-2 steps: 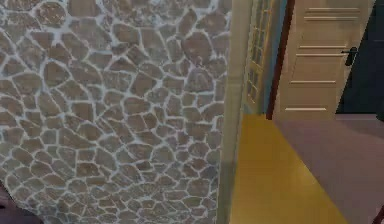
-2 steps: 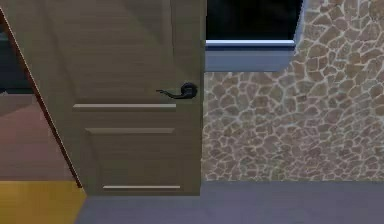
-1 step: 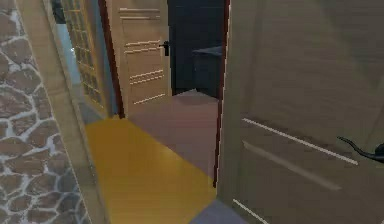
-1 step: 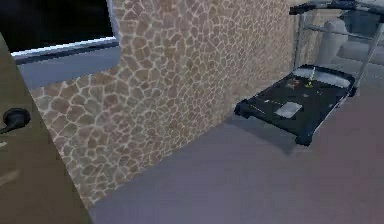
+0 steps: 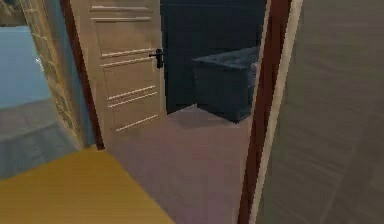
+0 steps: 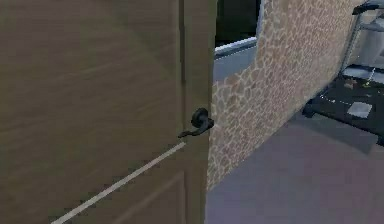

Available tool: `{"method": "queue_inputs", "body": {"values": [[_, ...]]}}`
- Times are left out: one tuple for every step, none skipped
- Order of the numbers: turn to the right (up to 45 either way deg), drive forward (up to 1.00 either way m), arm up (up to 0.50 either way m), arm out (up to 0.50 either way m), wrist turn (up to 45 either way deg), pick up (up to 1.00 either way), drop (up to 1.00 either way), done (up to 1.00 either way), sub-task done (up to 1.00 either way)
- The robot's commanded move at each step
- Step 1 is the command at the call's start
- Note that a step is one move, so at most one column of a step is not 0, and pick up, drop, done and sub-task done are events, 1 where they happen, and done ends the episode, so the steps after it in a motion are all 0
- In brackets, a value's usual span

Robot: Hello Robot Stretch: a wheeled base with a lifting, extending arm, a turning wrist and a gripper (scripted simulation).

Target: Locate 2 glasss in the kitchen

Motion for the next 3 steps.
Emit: {"method": "queue_inputs", "body": {"values": [[-36.0, 0.0, 0.0, 0.0, 0.0, 0.0, 0.0, 0.0, 0.0], [0.0, 0.3, 0.0, 0.0, 0.0, 0.0, 0.0, 0.0, 0.0], [36.0, 0.0, 0.0, 0.0, 0.0, 0.0, 0.0, 0.0, 0.0]]}}
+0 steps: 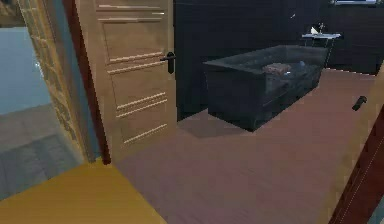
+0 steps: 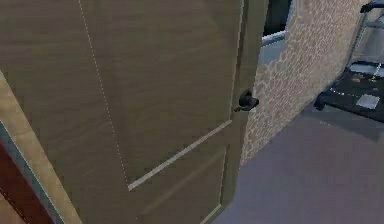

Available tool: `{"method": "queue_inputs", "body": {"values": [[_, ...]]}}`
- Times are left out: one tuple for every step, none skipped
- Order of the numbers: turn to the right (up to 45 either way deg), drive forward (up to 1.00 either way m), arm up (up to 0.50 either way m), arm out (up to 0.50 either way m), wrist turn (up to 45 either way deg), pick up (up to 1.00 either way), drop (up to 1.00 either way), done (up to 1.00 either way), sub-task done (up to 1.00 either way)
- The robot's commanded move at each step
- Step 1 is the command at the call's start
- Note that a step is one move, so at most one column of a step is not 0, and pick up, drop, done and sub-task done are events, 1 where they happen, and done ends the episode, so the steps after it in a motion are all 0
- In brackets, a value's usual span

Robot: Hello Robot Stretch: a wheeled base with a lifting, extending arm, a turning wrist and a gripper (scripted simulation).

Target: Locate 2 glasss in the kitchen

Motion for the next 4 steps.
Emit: {"method": "queue_inputs", "body": {"values": [[0.0, 0.55, 0.0, 0.0, 0.0, 0.0, 0.0, 0.0, 0.0], [-36.0, 0.0, 0.0, 0.0, 0.0, 0.0, 0.0, 0.0, 0.0], [0.0, 0.15, 0.0, 0.0, 0.0, 0.0, 0.0, 0.0, 0.0], [45.0, 0.0, 0.0, 0.0, 0.0, 0.0, 0.0, 0.0, 0.0]]}}
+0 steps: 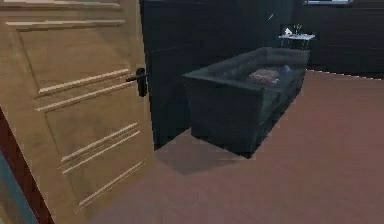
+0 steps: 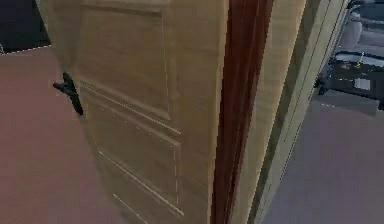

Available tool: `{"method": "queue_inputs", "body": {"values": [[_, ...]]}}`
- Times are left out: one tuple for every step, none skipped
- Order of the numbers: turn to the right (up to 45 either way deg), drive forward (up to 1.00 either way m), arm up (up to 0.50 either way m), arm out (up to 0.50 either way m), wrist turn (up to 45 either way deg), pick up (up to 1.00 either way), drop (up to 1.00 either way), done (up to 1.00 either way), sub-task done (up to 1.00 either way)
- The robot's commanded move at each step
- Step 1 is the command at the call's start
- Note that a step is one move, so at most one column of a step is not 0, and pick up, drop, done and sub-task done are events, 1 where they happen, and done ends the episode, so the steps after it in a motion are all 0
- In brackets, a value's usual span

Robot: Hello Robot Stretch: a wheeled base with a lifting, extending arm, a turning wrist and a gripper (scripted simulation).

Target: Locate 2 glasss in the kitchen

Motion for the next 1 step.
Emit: {"method": "queue_inputs", "body": {"values": [[36.0, 0.0, 0.0, 0.0, 0.0, 0.0, 0.0, 0.0, 0.0]]}}
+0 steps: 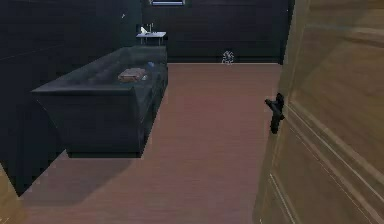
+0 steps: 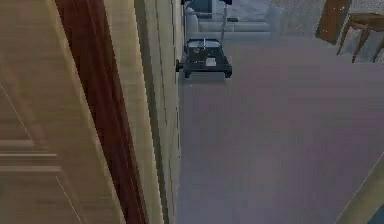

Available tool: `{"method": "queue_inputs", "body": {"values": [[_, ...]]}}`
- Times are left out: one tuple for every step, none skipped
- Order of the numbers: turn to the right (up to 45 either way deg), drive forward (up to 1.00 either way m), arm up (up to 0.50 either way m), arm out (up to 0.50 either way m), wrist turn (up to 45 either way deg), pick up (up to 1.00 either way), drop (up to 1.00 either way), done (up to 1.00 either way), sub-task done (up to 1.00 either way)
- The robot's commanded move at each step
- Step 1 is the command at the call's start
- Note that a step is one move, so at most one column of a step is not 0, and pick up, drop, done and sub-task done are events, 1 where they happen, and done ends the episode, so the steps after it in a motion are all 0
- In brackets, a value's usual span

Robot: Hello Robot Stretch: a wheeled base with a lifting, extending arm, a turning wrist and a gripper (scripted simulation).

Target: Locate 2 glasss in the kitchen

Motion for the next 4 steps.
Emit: {"method": "queue_inputs", "body": {"values": [[0.0, 1.0, 0.0, 0.0, 0.0, 0.0, 0.0, 0.0, 0.0], [0.0, 0.25, 0.0, 0.0, 0.0, 0.0, 0.0, 0.0, 0.0], [45.0, 0.0, 0.0, 0.0, 0.0, 0.0, 0.0, 0.0, 0.0], [0.0, 1.0, 0.0, 0.0, 0.0, 0.0, 0.0, 0.0, 0.0]]}}
